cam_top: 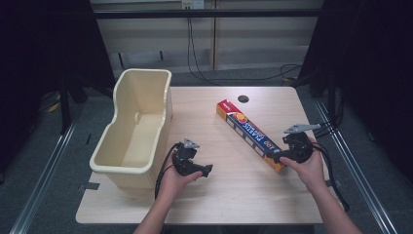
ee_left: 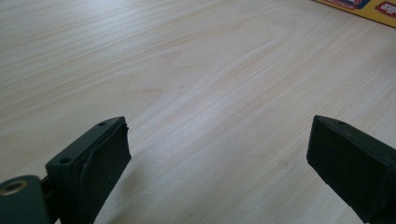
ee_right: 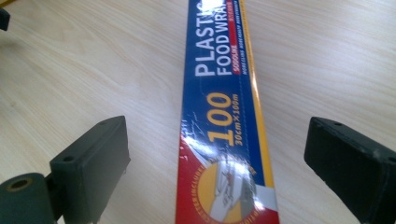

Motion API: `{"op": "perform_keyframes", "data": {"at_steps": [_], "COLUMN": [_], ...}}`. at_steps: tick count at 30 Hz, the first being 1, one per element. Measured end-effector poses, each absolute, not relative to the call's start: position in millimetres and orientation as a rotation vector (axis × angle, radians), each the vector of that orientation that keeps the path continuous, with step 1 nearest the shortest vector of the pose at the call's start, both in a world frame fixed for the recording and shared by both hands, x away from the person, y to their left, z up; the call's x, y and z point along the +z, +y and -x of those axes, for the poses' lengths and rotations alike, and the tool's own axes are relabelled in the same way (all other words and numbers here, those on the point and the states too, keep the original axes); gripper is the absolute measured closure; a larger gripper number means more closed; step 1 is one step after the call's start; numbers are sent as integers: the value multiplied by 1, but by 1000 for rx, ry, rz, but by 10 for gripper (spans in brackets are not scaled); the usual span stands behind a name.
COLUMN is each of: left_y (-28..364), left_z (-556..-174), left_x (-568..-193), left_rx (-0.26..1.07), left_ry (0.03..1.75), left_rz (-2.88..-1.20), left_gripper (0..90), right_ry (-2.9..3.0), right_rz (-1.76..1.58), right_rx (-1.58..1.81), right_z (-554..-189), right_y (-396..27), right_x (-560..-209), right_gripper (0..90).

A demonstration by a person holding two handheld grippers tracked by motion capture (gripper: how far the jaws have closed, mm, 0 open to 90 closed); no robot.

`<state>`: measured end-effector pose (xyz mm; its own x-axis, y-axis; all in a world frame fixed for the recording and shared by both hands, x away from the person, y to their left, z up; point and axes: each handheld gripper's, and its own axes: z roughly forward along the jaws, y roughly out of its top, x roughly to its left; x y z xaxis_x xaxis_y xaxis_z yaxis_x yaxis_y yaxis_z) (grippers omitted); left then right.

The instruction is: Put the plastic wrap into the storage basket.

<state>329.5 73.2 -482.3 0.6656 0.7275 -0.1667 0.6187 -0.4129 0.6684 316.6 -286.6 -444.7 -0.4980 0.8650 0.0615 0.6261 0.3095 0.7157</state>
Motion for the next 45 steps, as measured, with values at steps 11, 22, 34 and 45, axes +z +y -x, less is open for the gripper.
{"op": "perform_keyframes", "data": {"at_steps": [11,22,34,45], "left_y": [72,69,69,71], "left_z": [-330,-330,-330,-329], "left_x": [-483,-485,-484,-481], "left_rx": [179,165,169,179], "left_ry": [1014,1004,1008,995], "left_rz": [-2168,-2173,-2172,-2186], "left_gripper": [57,57,58,58], "right_ry": [2324,2367,2399,2405], "right_rz": [-1310,-1356,-1394,-1399], "right_rx": [929,844,720,670], "right_z": [-347,-395,-405,-407], "right_y": [-258,-236,-230,-234], "right_x": [-441,-454,-468,-471], "right_gripper": [87,140,255,406]}}
